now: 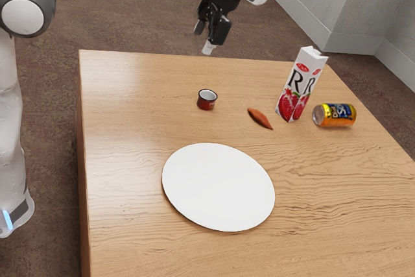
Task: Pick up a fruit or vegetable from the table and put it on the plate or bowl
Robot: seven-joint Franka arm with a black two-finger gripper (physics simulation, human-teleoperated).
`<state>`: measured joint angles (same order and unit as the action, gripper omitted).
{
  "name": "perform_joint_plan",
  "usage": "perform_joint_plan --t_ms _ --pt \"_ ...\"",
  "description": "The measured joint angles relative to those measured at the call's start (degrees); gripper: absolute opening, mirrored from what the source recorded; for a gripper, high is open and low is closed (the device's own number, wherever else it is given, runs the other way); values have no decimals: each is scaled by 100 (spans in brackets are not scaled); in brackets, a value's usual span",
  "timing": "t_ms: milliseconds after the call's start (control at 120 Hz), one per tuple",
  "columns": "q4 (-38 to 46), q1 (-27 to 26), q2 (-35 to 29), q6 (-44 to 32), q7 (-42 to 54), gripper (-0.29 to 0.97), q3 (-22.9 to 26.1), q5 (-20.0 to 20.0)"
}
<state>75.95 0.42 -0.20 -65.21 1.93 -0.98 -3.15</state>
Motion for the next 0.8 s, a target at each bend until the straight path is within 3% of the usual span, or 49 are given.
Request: perform_joint_plan --t_ms 225,333,517,633,800 --pt "-7 145 24 -906 65 66 -40 179" --pt "-1543 541 -35 -953 43 66 290 -240" --pt "-1761 1209 1473 -1089 -18 66 386 -305" --pt "-1749 817 2363 -1411 -63 66 419 -35" --pt "-1581 613 2988 -1796 -741 66 657 443"
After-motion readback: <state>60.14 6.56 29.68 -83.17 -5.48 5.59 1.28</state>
